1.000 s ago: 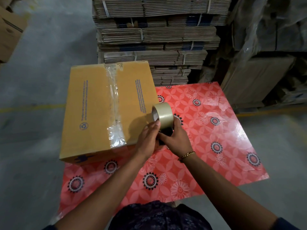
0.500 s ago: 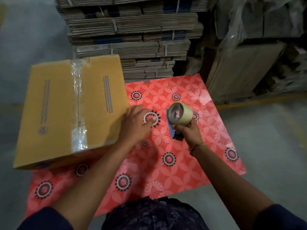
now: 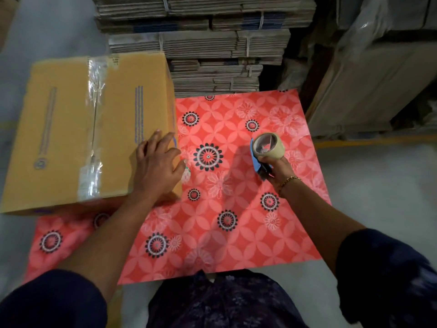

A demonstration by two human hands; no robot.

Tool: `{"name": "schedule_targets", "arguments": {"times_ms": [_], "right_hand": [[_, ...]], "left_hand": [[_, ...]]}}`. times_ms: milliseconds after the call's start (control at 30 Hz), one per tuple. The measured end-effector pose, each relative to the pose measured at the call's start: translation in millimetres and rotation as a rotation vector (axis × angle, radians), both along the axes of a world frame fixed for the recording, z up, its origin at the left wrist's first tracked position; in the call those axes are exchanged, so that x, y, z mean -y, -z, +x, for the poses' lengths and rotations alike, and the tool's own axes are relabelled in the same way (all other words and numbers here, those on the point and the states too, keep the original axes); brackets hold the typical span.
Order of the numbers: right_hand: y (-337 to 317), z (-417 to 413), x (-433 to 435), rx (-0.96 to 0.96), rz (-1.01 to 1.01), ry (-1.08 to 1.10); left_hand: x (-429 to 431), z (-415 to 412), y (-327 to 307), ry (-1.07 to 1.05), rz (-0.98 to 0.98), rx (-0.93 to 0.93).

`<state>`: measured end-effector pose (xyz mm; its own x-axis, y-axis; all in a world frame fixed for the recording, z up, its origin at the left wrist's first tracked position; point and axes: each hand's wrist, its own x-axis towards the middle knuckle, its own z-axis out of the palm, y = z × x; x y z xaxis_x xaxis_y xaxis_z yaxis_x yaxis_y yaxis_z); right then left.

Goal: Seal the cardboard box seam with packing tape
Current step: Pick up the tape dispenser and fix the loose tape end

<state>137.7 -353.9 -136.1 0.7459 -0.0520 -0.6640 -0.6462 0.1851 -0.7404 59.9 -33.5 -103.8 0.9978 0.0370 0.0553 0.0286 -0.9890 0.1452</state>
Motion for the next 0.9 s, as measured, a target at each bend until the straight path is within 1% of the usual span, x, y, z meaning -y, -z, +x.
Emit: {"name": "schedule_targets", "arguments": {"times_ms": [233, 367, 567, 667, 900], "right_hand": [[5, 9, 4, -0.013, -0.047, -0.054], [10, 11, 6, 0.005, -0.165, -0.06], [11, 11, 7, 0.036, -0.266, -0.092], [14, 10, 11, 0.0, -0.318, -0.108], [7, 1, 20, 0.011, -0.419, -0.143]], "left_hand": [[1, 0, 1, -0.013, -0.007, 0.021], [1, -1, 2, -0.012, 0.006, 0.022], [1, 0, 2, -0.016, 0.017, 0.011], [0, 0, 2, -0.009, 0.026, 0.01], [-1, 0, 1, -0.012, 0.016, -0.018]]}}
